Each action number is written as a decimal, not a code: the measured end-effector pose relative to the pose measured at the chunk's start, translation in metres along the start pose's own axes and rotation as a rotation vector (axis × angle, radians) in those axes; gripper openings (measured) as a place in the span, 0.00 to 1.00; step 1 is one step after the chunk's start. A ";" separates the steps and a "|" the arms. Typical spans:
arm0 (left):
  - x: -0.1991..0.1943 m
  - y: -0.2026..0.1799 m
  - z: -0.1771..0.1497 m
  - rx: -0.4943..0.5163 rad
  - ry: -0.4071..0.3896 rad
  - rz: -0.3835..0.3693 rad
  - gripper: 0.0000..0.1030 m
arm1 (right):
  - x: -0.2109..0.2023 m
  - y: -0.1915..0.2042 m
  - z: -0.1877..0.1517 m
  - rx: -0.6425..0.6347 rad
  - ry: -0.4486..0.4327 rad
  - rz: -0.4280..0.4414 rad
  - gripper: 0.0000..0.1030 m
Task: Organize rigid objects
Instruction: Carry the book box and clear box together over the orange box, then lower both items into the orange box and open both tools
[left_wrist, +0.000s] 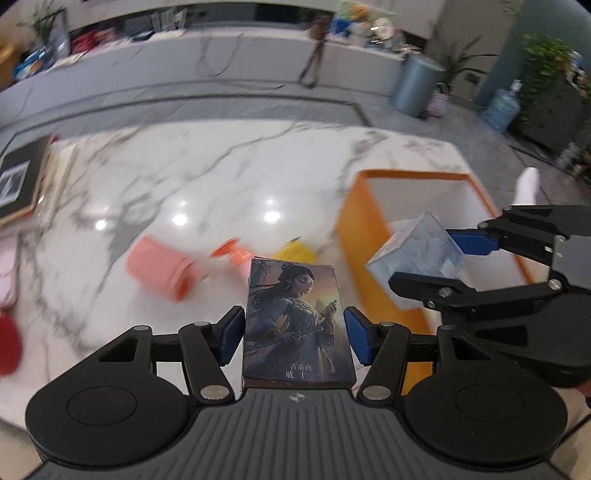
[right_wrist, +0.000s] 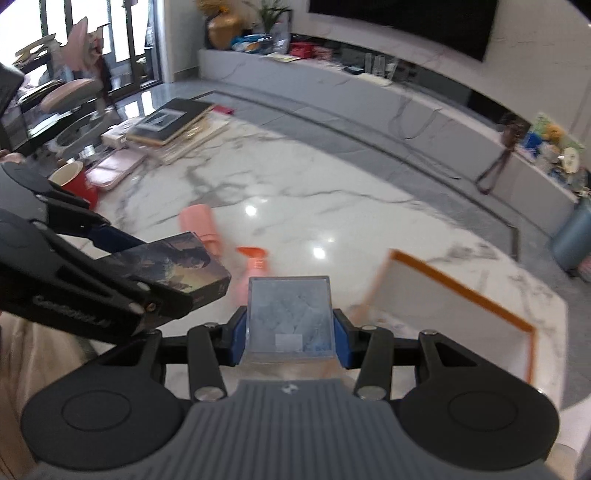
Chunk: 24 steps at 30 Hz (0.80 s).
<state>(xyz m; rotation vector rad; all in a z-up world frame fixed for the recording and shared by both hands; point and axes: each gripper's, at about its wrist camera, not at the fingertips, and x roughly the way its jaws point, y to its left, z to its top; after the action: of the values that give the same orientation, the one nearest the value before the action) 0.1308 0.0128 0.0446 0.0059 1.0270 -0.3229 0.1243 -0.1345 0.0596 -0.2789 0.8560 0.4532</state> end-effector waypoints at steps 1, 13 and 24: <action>0.000 -0.007 0.003 0.012 -0.006 -0.014 0.66 | -0.004 -0.007 -0.002 0.007 -0.001 -0.016 0.45; 0.040 -0.104 0.036 0.169 0.005 -0.155 0.66 | -0.014 -0.097 -0.056 0.150 0.087 -0.150 0.45; 0.132 -0.143 0.054 0.134 0.122 -0.163 0.65 | 0.034 -0.139 -0.087 0.071 0.157 -0.169 0.45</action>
<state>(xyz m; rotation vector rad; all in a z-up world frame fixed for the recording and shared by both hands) 0.2008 -0.1664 -0.0173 0.0637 1.1281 -0.5453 0.1542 -0.2817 -0.0132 -0.3214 0.9908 0.2446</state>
